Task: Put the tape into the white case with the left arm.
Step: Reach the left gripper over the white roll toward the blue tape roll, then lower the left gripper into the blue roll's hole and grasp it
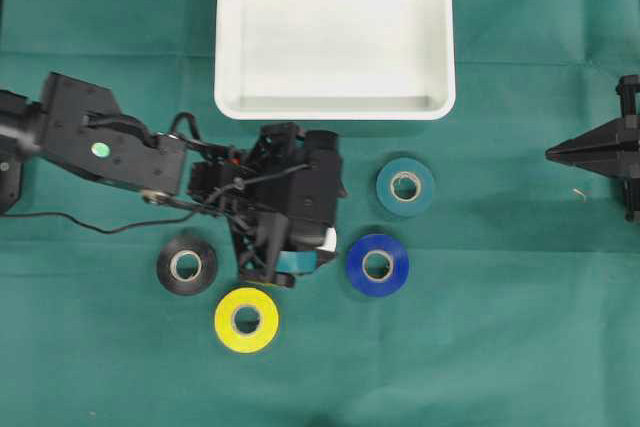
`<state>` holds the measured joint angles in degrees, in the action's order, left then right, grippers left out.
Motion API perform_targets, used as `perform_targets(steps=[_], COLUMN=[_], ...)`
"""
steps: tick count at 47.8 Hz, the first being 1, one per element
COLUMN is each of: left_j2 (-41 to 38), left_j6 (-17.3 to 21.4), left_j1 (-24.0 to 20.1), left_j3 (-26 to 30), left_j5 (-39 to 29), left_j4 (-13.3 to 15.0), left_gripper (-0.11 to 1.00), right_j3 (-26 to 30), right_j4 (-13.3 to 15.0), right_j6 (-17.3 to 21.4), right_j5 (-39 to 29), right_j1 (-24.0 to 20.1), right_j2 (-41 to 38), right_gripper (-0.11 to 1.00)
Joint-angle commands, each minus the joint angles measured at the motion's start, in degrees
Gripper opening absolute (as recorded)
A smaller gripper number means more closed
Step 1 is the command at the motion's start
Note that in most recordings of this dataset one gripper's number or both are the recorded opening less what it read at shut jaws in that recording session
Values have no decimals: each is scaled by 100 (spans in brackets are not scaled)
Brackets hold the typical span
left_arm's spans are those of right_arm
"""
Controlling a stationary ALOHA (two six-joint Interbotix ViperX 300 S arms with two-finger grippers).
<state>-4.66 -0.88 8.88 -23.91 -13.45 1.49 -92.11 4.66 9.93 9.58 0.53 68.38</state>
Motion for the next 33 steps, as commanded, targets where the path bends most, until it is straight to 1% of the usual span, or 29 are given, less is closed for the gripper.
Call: perform_targets(steps=[1, 13, 15, 20, 33], left_j2=[-79, -642, -712, -914, -1494], left_j6=[-132, -940, -1011, -1090, -1107], left_j1=[53, 97, 97, 97, 97], left_j3=[387, 1107, 1204, 1424, 1978], left_j5=[-97, -598, -686, -879, -1301], left_j4=[9, 9, 9, 9, 9], left_gripper=[99, 98, 98, 98, 98], right_j3=[70, 70, 70, 70, 62], right_j4=[9, 9, 9, 9, 9], right_j6=[9, 9, 9, 9, 9], right_j5=[26, 26, 26, 26, 26], right_j1=[9, 0, 9, 9, 9], right_j2=[-26, -26, -26, -18, -18], right_gripper=[-9, -9, -9, -9, -9])
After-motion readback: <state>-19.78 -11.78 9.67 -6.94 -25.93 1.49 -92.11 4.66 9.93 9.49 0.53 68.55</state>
